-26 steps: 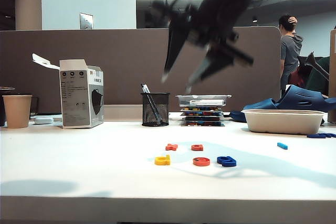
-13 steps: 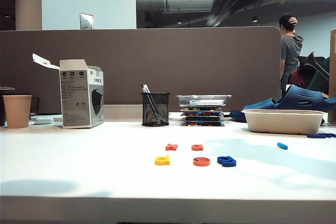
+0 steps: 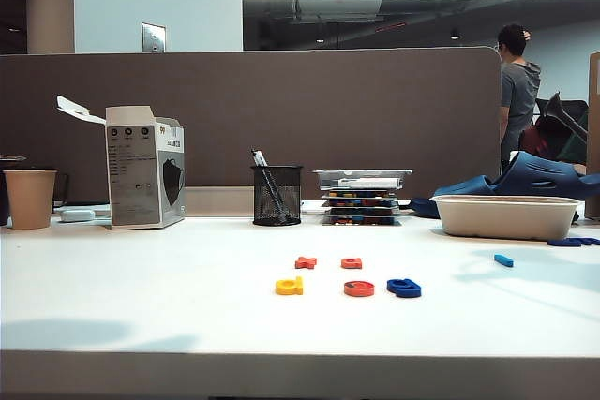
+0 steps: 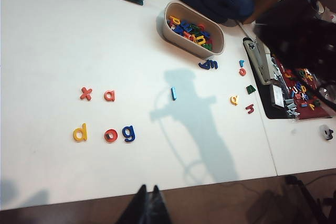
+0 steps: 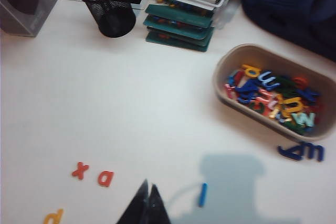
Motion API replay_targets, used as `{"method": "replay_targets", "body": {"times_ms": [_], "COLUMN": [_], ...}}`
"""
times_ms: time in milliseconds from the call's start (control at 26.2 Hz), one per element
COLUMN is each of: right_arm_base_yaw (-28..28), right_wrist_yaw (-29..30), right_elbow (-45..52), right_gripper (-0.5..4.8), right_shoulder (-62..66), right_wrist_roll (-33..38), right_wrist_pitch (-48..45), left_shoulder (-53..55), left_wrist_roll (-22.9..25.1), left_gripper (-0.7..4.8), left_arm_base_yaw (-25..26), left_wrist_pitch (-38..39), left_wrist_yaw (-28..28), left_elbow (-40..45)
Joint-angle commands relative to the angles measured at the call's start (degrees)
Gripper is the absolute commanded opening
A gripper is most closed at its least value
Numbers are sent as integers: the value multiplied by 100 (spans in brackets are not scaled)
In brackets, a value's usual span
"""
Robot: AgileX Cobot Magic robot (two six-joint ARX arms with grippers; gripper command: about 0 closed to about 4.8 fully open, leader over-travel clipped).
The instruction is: Select the appropriate letters from the row of letter magnets placed on the table to arrange into the word "dog".
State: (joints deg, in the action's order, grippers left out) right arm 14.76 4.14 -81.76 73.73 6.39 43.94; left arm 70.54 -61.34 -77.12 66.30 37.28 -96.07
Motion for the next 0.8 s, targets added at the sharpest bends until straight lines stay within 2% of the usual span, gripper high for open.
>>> {"method": "replay_targets", "body": {"times_ms": [38,114,305,381,457,534,610,724,801], "right_arm_base_yaw": [-339,-549,-990,-1145,-1250,-1368,-1569,-1683,-1718], "right_wrist_yaw": [79,164,245,334,393,391,393,466,476], "right_elbow": [-15,-13,-11,-11,-9,-7,4,50,114], "right_gripper": [-1,-1,-1,-1,-1,-1,-1,-1,-1], "right_shoulder": [-205,-330,-608,-728,-822,-925,-1080,-1217,-1274], "right_wrist_roll": [-216,-256,-387,-389,-389,-389,-415,-457,-470], "right_wrist_pitch": [195,297,560,647,686,726,822,898,916], "left_shoulder": [7,-2,-28,-31,-28,-20,-24,-28,-26], "left_wrist_roll": [299,564,702,1123,2090,2841,2948,3187,3602], "left_gripper": [-5,-5,-5,-5,-5,-5,-5,-5,-5], "left_arm_base_yaw": [11,11,15,44,203,387,579,756,881], "left_wrist_pitch": [-50,-44,-374,-546,-627,-734,-927,-1137,-1287], "left_wrist_yaw": [562,920,1438,1453,1207,684,337,339,339], "left_elbow": [-15,-20,-24,-35,-107,-131,-136,-153,-168]}}
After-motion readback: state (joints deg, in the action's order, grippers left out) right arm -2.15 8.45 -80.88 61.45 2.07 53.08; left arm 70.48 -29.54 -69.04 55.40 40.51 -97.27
